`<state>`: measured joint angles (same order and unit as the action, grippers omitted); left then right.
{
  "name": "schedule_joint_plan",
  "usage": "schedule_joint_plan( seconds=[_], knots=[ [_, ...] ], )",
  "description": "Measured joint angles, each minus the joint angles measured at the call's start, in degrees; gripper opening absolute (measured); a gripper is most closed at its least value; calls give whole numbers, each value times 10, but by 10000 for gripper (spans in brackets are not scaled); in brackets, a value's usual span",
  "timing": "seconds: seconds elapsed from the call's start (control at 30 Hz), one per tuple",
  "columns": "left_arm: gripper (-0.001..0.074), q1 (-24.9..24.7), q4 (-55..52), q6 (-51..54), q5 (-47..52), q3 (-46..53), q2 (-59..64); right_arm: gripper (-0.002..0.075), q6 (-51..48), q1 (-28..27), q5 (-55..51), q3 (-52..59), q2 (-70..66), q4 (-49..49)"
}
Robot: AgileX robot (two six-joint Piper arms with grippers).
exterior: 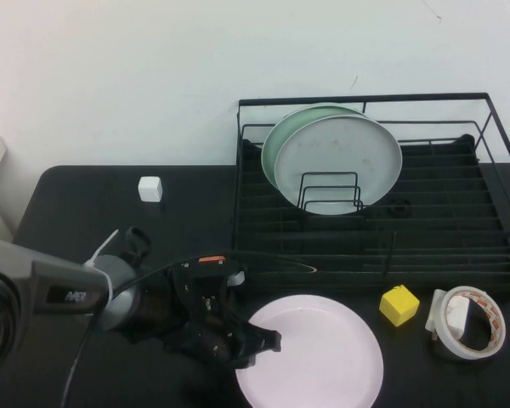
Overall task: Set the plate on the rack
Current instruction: Pick up the plate from the table, then hand over the plate
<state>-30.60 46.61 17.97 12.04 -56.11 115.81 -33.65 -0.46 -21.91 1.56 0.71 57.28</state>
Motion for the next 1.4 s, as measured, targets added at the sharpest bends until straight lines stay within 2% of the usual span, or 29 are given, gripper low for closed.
schedule_joint_plan(
  seconds=[0.03,0.1,0.2,0.37,0.6,0.77,0.9,1.0,1.1,1.3,1.4],
  knots=[
    [129,-1,0,0,0,0,1,11,0,0,0,0,0,0],
    [60,-1,0,0,0,0,2,11,0,0,0,0,0,0],
    [18,1,2,0,6,0,2,11,0,0,0,0,0,0],
    [6,11,28,43,38,0,2,11,0,0,0,0,0,0],
    [4,14,173,267,137,1,-23,11,0,0,0,0,0,0],
    [4,14,284,395,163,1,-66,11,0,0,0,0,0,3],
    [4,14,312,444,166,1,-102,11,0,0,-5,0,0,22],
    [4,14,315,469,167,1,-128,15,0,0,-30,0,0,72],
    [4,14,315,492,167,1,-156,81,0,0,-65,0,0,132],
    [4,14,315,510,170,2,-218,380,0,0,-92,-16,0,169],
    [4,14,315,511,178,2,-247,445,0,0,-109,-52,-15,155]
  ],
)
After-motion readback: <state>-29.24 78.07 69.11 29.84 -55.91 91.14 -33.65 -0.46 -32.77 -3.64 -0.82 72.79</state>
